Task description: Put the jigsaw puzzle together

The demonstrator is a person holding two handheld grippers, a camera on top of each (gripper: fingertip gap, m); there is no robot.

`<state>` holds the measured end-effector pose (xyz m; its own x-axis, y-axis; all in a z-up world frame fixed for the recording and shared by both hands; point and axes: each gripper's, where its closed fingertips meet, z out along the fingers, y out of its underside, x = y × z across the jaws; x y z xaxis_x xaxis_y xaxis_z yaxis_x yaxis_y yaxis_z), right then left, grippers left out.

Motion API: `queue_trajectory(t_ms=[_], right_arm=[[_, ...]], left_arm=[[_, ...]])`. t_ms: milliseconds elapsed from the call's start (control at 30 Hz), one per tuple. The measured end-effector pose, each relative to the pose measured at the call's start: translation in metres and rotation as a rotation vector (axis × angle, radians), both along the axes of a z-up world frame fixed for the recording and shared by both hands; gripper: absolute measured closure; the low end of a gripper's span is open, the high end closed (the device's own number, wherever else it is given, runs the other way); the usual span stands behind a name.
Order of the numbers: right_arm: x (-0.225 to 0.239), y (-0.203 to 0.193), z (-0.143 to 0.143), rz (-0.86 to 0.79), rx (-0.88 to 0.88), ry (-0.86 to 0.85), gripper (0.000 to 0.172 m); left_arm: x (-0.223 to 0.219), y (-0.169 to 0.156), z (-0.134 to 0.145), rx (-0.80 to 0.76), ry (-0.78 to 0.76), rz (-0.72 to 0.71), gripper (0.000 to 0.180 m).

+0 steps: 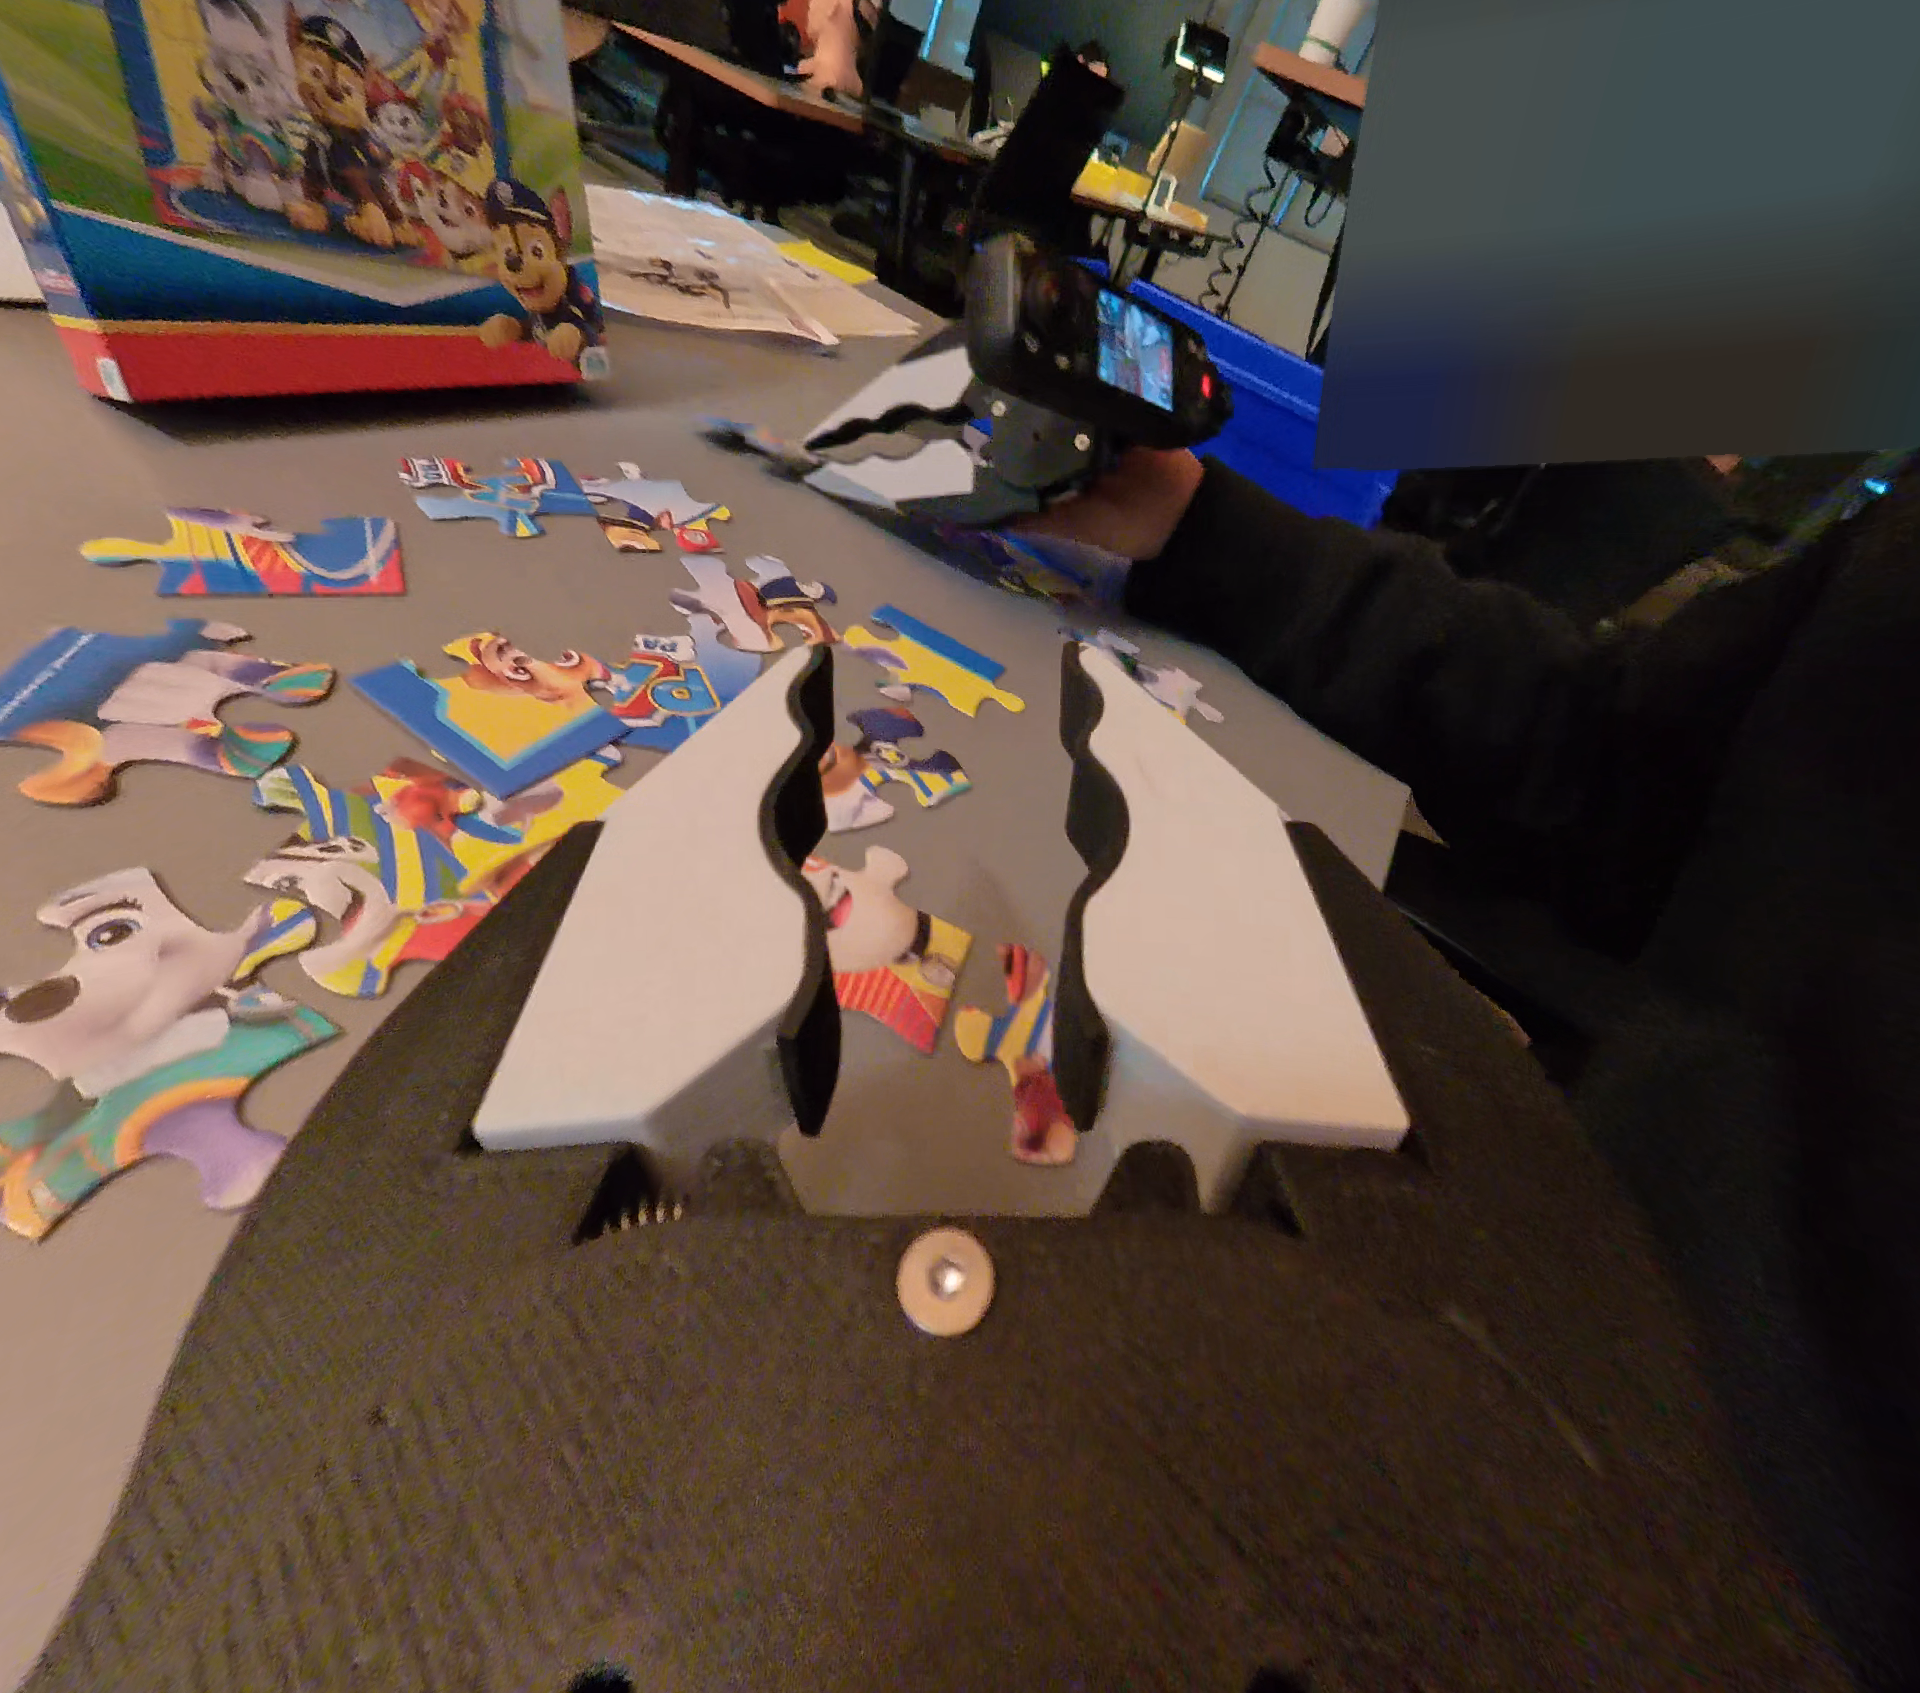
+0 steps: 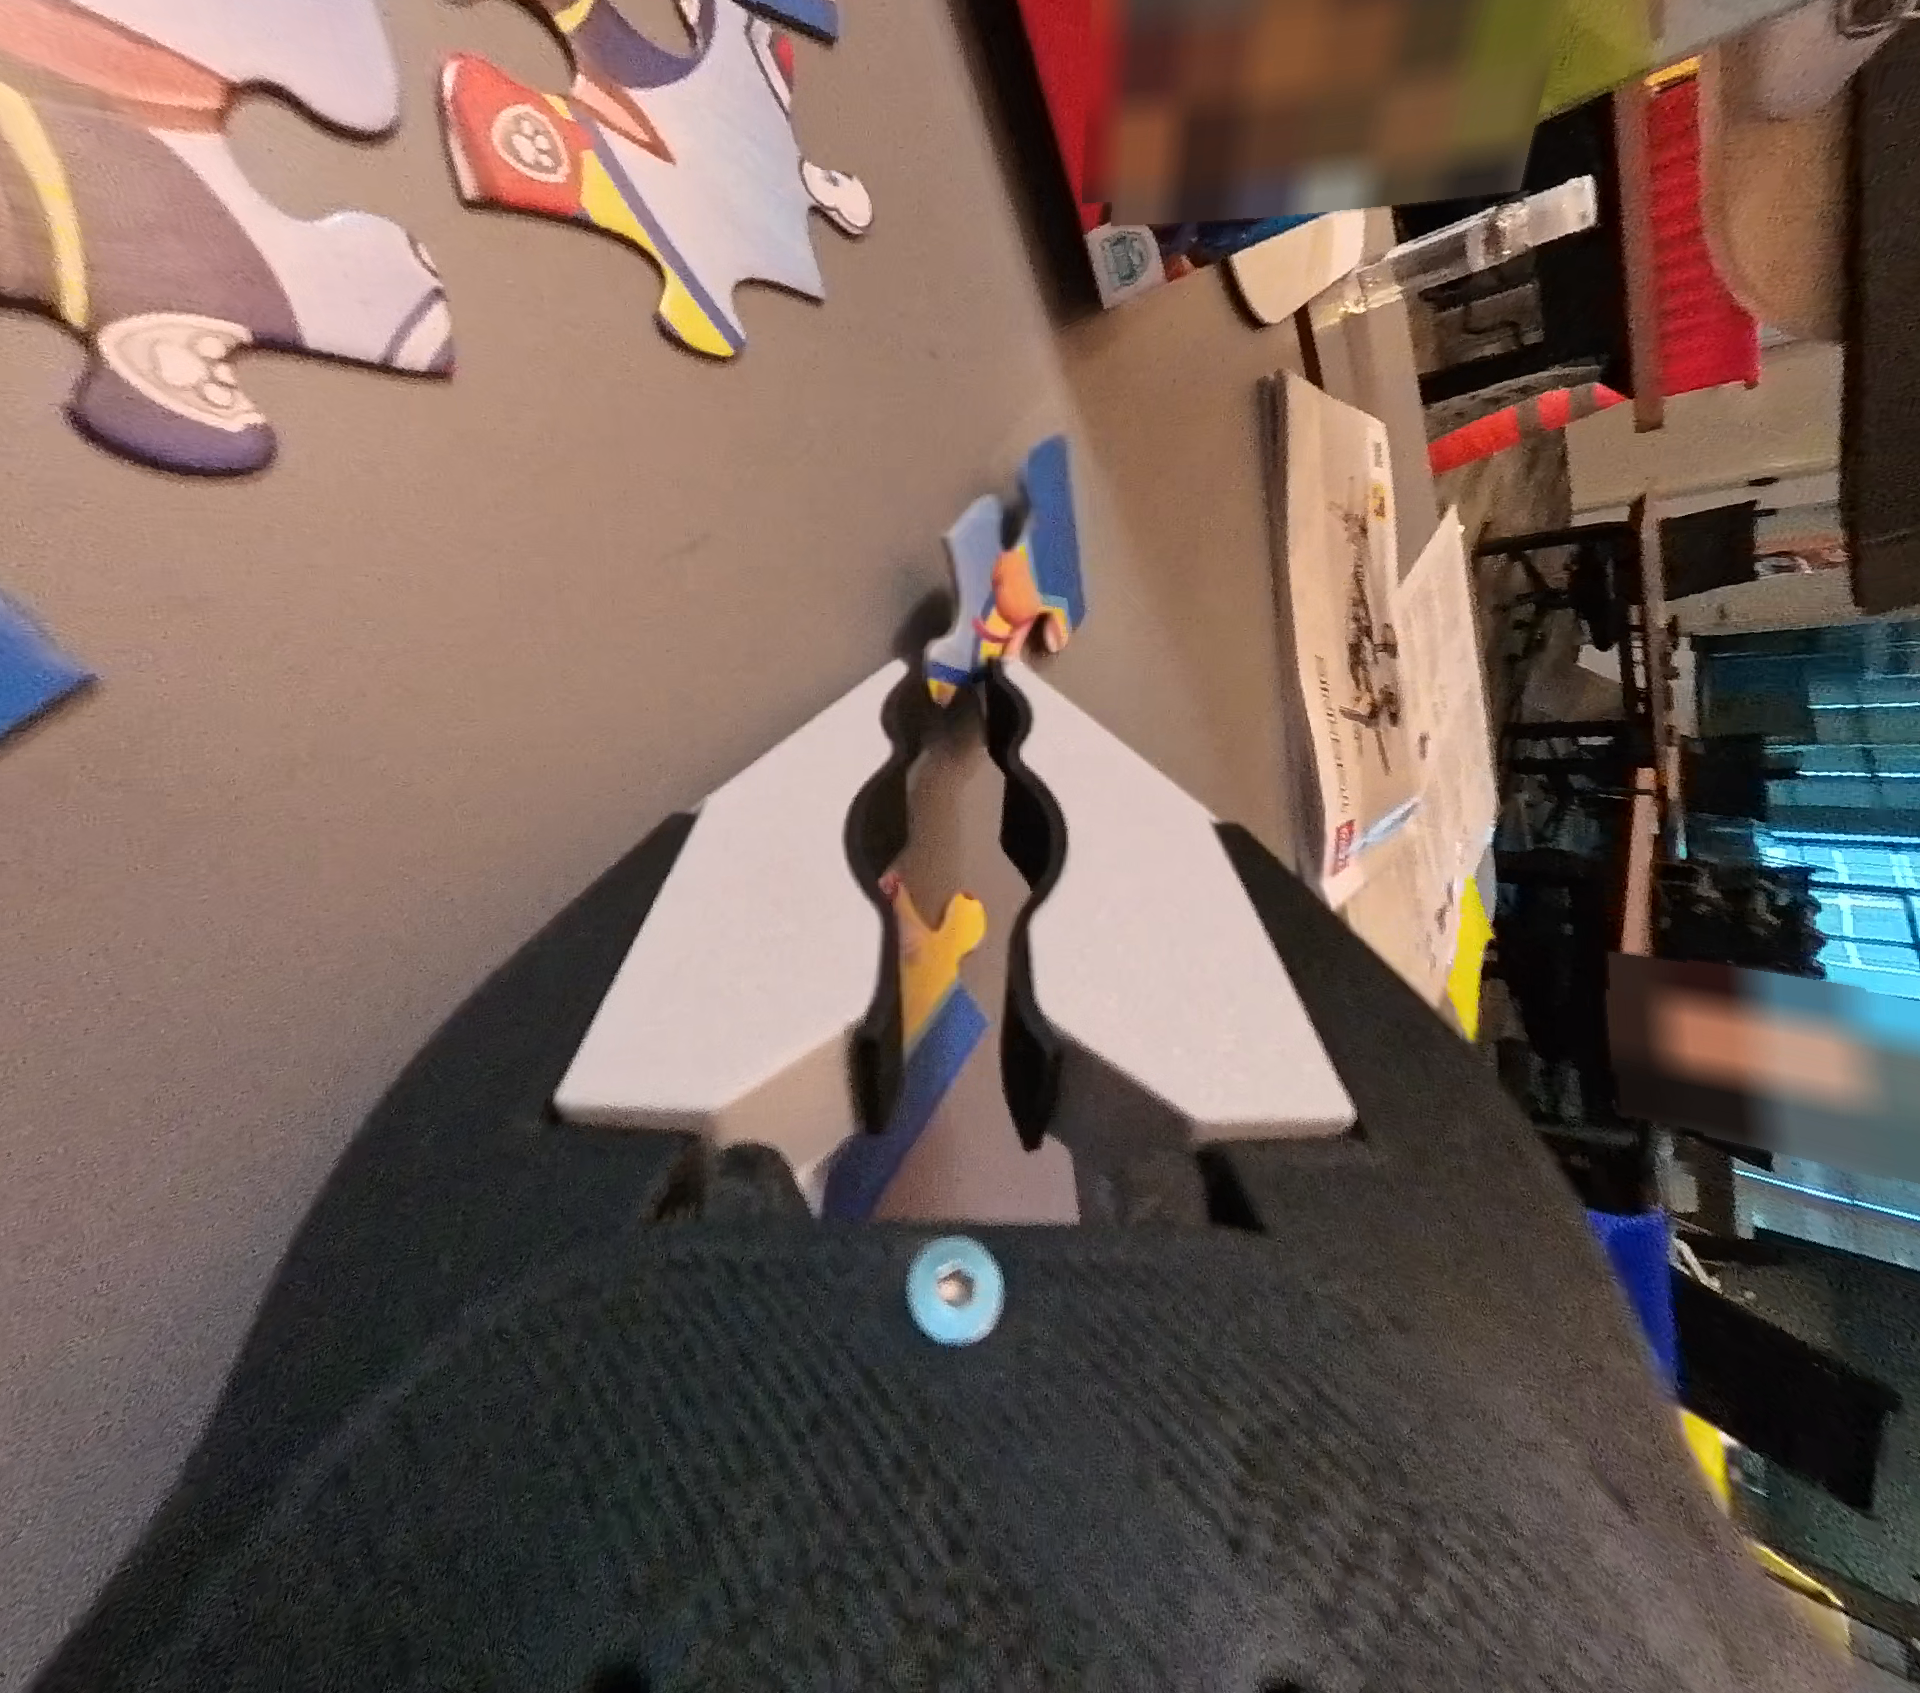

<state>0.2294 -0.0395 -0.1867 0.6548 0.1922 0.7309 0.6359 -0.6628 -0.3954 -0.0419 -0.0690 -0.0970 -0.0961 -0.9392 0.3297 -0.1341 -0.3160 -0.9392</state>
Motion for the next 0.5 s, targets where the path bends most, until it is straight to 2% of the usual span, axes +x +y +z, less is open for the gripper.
queue_trajectory(t_ms=[167, 300, 500], right_arm=[[0.0, -0.003, 0.001, -0.004, 0.005, 0.055, 0.157], [-0.009, -0.003, 0.007, 0.015, 0.042, 0.19, 0.145], [-0.005, -0.004, 0.012, -0.02, 0.096, 0.399, 0.138]], left_arm=[[0.015, 0.008, 0.003, -0.109, -0.052, -0.003, 0.138], [0.022, 0.008, 0.01, -0.187, -0.103, -0.034, 0.138], [0.027, 0.002, 0.016, -0.136, -0.146, -0.067, 0.137]])
